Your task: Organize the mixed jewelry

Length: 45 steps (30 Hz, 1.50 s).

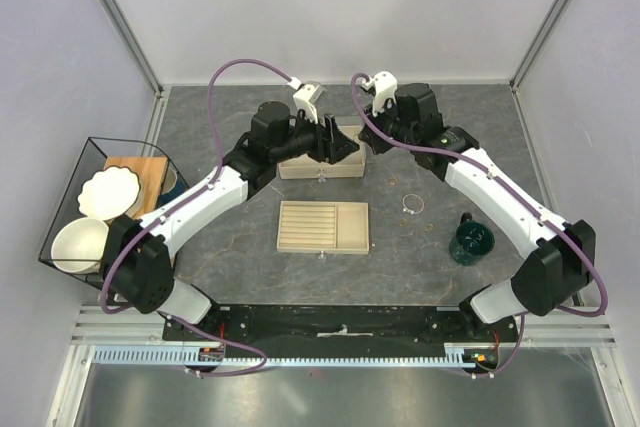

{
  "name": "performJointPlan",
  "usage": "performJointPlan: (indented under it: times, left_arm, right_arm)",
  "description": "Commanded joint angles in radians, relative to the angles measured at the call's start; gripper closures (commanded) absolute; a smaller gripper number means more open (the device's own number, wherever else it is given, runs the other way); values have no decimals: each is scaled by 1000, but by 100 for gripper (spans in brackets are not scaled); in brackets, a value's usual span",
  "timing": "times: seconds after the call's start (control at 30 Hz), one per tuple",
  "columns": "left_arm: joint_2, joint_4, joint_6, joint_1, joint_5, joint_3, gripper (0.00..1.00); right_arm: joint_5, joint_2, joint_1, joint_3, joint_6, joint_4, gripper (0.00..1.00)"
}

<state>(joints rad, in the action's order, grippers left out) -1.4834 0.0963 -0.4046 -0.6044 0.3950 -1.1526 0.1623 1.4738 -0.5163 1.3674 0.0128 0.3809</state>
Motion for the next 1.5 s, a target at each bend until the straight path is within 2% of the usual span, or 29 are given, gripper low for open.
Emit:
performJointPlan:
  times: [0.0,0.13,0.6,1.03,1.33,1.47]
  left_arm:
    - [-11,46,-39,-5,-4,-53,39]
    - [-26,36,-37,-5,-12,-64,46]
    - [-23,29,-22,-5,-35,-73,51]
    - [-46,29,-30,-5,-13,-91,69]
    - [-49,31,-31,-6,-15,-85,70]
    - [-52,31,-36,-6,-12,-88,74]
  right_arm:
    - [36,-41,-13,-21,-50,-42,100]
    - [40,-53,-16,-18,-50,-43,100]
    - [57,-73,-17,-13,-62,-43,100]
    - [68,-78,-17,-16,-68,-45,100]
    - [66,-83,-17,-16,-66,-47,100]
    - [65,-86,-17,-24,-66,-48,100]
